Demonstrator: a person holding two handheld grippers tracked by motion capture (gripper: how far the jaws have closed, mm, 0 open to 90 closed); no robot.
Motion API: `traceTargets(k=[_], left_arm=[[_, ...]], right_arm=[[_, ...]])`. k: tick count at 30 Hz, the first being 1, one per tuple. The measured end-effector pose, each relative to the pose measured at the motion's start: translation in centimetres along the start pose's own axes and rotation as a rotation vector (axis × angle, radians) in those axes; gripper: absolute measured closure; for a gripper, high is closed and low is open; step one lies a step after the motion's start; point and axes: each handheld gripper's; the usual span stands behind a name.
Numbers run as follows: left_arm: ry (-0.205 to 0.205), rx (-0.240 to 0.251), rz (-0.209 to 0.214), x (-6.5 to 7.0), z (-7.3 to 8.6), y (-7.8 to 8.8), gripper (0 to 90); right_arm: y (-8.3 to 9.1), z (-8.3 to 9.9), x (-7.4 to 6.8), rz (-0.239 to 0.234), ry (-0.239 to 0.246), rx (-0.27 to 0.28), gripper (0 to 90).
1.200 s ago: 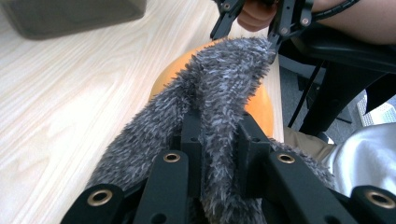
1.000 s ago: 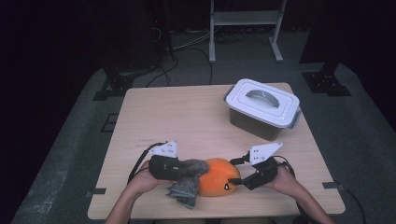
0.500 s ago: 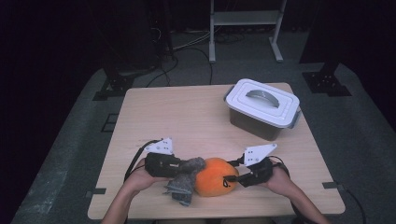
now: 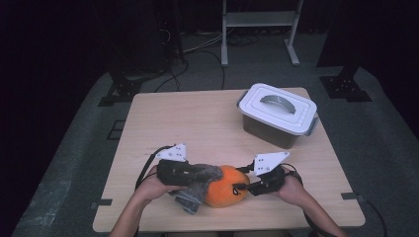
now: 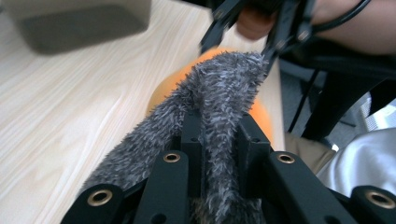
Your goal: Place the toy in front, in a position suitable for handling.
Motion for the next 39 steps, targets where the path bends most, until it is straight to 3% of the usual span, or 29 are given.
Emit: traceTargets(k=[3, 9, 13, 18, 23, 24, 27, 29, 35, 37, 39], left_arm=[[-0.009, -0.011, 0.006, 0.1, -0.1, -0.2, 76.2], [0.022, -0.025, 0.017, 0.6, 1.5, -0.3, 76.0], [0.027, -0.031, 0.027, 0.9, 2.0, -0.4, 76.1], [0.030, -0.042, 0.033, 1.0, 2.1, -0.4, 76.1], [0.041, -0.040, 0.033, 0.9, 2.4, -0.3, 76.1], [0.042, -0.039, 0.032, 0.8, 2.4, -0.3, 76.1], [0.033, -0.045, 0.015, 0.7, 2.1, -0.1, 76.1], [0.026, -0.043, 0.011, 0.6, 1.6, 0.1, 76.1], [-0.021, -0.056, -0.006, 0.3, -0.4, 0.1, 76.2], [-0.050, -0.051, -0.001, 0.2, -1.8, -0.3, 76.1], [-0.059, -0.050, 0.000, 0.2, -2.2, -0.5, 76.2]], right_arm=[[0.0, 0.2, 0.2, -0.007, -0.013, 0.000, 51.7], [0.8, 1.5, 0.5, -0.022, -0.038, -0.013, 51.0], [1.0, 1.6, 0.3, -0.053, -0.059, -0.023, 40.9], [1.3, 1.1, 1.2, -0.074, -0.138, -0.013, 27.2], [0.9, 1.3, 1.6, -0.088, -0.148, -0.039, 26.1], [0.6, 1.4, 1.6, -0.089, -0.145, -0.048, 26.0], [0.1, 1.5, 1.3, -0.080, -0.131, -0.046, 44.5], [0.3, 1.2, 1.1, -0.054, -0.103, -0.043, 49.8], [0.5, -0.4, -0.4, 0.014, -0.017, -0.035, 52.6], [0.2, -1.0, -0.7, 0.022, -0.006, -0.038, 52.6], [0.0, -1.2, -0.9, 0.025, 0.003, -0.043, 52.6]])
Point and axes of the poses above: each handheld gripper's, and its own axes: y roughly backward along the jaws, z roughly out of its underside, x roughly to its right, and after that the axes turned 14 degrees about -y, right-handed
